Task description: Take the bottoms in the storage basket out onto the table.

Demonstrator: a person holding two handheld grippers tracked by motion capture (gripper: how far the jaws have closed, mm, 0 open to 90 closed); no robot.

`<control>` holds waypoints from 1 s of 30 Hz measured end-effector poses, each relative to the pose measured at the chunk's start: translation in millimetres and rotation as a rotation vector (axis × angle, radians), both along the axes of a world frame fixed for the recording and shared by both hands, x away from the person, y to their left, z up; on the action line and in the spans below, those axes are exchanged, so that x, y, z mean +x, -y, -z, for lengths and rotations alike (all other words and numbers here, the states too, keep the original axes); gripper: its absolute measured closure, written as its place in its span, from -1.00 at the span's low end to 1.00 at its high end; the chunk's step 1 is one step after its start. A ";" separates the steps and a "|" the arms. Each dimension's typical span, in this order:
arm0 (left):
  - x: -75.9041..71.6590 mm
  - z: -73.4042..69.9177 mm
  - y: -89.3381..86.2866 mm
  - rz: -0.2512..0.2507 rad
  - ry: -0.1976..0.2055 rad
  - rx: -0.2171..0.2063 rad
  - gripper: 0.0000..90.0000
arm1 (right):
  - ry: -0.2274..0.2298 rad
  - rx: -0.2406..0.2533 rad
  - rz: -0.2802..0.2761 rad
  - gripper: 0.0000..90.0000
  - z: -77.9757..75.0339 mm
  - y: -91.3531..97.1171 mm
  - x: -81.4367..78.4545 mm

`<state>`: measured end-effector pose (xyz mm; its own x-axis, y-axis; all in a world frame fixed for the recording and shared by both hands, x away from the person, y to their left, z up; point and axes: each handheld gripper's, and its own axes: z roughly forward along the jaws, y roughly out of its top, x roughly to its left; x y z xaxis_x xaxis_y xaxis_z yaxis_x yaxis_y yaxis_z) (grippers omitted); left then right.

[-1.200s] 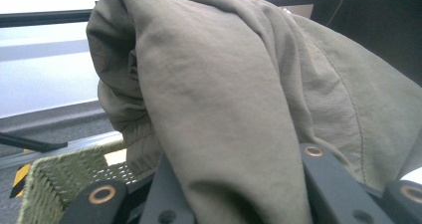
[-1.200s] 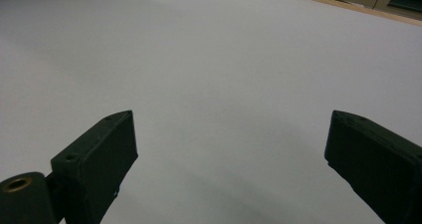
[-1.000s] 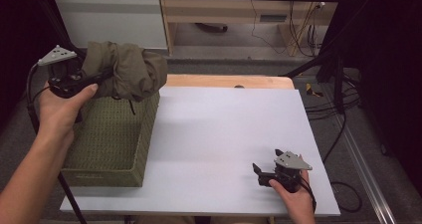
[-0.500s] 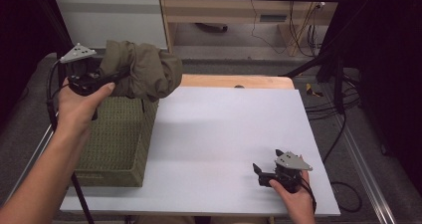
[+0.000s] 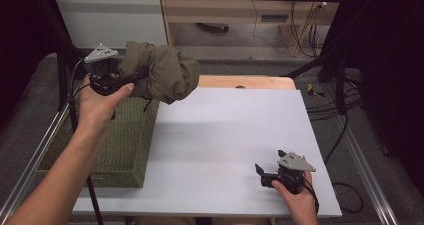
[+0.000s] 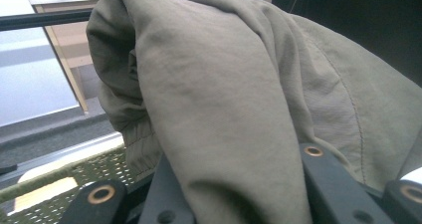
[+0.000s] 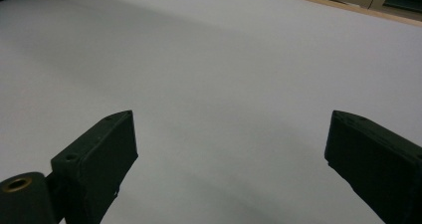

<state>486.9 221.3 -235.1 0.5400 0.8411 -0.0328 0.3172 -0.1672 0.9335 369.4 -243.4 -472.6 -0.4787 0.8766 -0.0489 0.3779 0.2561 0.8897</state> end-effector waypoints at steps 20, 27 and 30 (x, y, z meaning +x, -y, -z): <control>4.0 7.8 29.6 0.041 -0.013 0.012 0.61 | 0.004 -0.004 -0.002 -0.86 -0.7 0.0 0.3; 5.3 14.3 34.4 0.048 -0.025 0.013 0.61 | 0.004 -0.004 -0.003 -0.86 -0.8 -0.1 0.4; 5.7 17.7 35.7 0.050 -0.033 0.012 0.61 | 0.005 -0.007 -0.004 -0.86 -0.8 0.3 0.3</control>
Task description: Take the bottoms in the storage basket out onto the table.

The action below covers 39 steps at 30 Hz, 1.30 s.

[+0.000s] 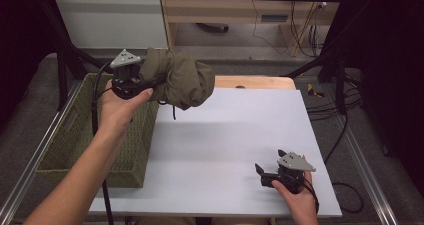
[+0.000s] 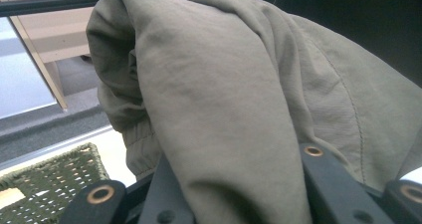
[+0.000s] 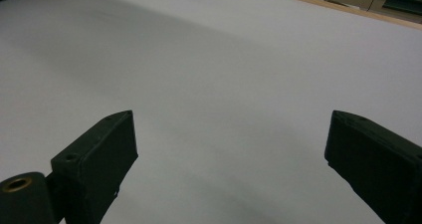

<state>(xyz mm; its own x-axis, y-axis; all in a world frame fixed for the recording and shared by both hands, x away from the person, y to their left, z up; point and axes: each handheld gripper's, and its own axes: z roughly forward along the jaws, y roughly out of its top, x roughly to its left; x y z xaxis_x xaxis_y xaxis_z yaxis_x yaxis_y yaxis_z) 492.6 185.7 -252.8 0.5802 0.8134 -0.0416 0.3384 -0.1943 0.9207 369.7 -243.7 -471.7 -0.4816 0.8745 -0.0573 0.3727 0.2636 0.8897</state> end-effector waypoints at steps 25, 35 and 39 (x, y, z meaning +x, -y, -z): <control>1.3 33.8 27.8 0.049 -0.072 0.011 0.60 | -0.001 -0.001 -0.003 -0.86 0.0 -0.3 0.0; -0.9 53.0 50.4 0.090 -0.101 0.018 0.60 | 0.000 -0.001 -0.002 -0.86 0.1 -0.4 0.3; -2.6 60.2 59.7 0.110 -0.114 0.020 0.60 | -0.001 -0.002 -0.003 -0.86 0.1 -0.4 0.2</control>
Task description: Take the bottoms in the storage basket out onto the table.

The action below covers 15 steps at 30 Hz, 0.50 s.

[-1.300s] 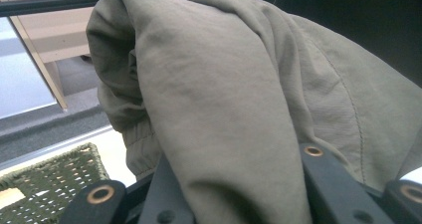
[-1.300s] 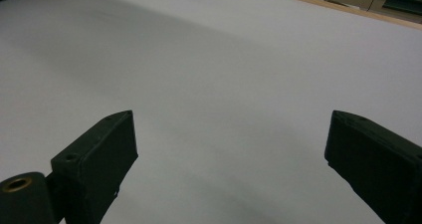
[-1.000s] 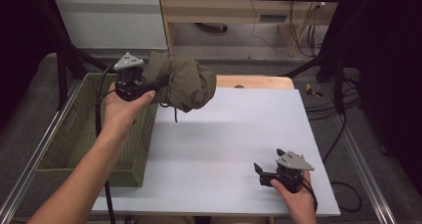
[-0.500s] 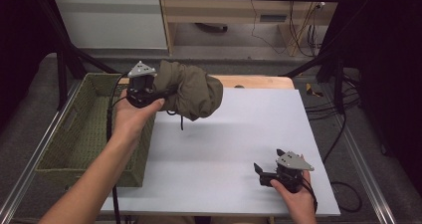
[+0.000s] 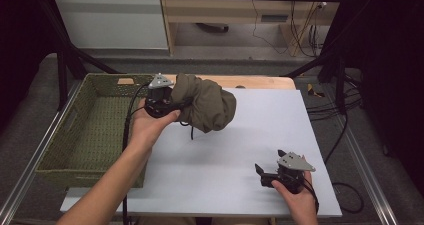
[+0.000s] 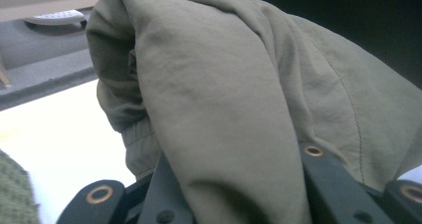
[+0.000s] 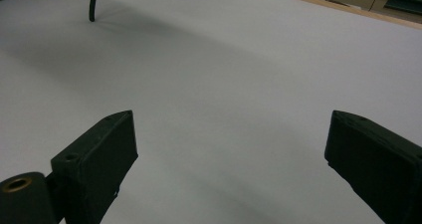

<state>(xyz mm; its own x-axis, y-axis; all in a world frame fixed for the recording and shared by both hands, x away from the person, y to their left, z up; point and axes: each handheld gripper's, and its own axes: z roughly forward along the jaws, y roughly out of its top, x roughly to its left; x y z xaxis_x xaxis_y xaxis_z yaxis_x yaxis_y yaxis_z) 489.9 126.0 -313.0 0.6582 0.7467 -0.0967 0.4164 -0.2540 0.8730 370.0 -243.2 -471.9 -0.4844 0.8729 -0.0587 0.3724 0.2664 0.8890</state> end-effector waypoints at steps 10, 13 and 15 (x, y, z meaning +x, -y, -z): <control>-8.9 1.7 19.9 0.054 -0.006 -0.011 0.60 | 0.002 0.002 0.001 -0.86 -0.3 0.5 -0.3; -11.5 1.5 23.8 0.065 -0.010 -0.004 0.60 | 0.002 0.002 0.001 -0.86 -0.4 0.2 -0.4; -12.9 1.5 26.4 0.073 -0.010 -0.005 0.60 | 0.001 0.002 0.000 -0.86 -0.4 0.1 -0.3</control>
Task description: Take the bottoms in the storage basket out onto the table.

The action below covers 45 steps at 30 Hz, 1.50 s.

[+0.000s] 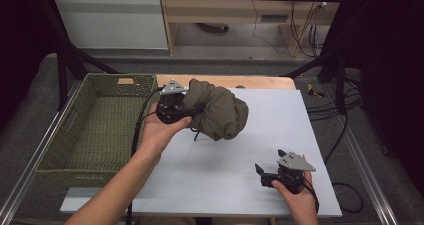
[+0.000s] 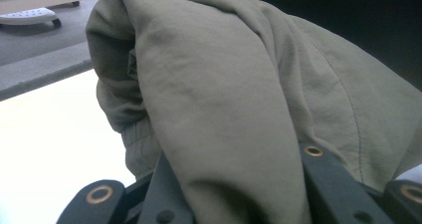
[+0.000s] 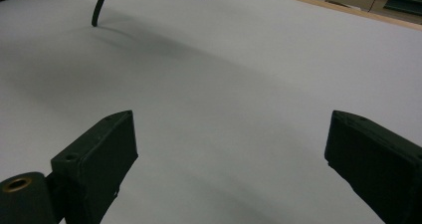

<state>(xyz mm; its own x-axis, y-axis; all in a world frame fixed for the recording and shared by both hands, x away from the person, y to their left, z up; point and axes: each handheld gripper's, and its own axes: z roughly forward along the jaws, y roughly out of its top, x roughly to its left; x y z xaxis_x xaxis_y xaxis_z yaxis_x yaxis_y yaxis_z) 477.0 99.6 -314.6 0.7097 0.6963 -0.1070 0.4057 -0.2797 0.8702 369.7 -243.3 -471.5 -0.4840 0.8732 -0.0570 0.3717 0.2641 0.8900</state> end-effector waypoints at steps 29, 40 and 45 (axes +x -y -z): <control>0.8 17.4 21.5 0.033 -0.036 -0.013 0.60 | 0.005 -0.003 -0.001 -0.86 -0.1 0.5 0.2; 4.9 25.9 23.4 0.027 -0.049 -0.006 0.60 | 0.004 -0.002 -0.001 -0.86 -0.2 0.5 0.1; 6.4 31.6 24.9 0.032 -0.058 -0.002 0.60 | 0.003 -0.007 -0.005 -0.86 -0.1 0.0 0.2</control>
<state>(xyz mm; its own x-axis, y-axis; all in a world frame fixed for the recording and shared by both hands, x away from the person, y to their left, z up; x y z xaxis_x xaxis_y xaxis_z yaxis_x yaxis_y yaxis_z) 483.4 74.7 -346.2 0.7239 0.6734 -0.1502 0.4465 -0.2913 0.8460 369.8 -243.3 -471.5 -0.4878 0.8706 -0.0645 0.3677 0.2720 0.8893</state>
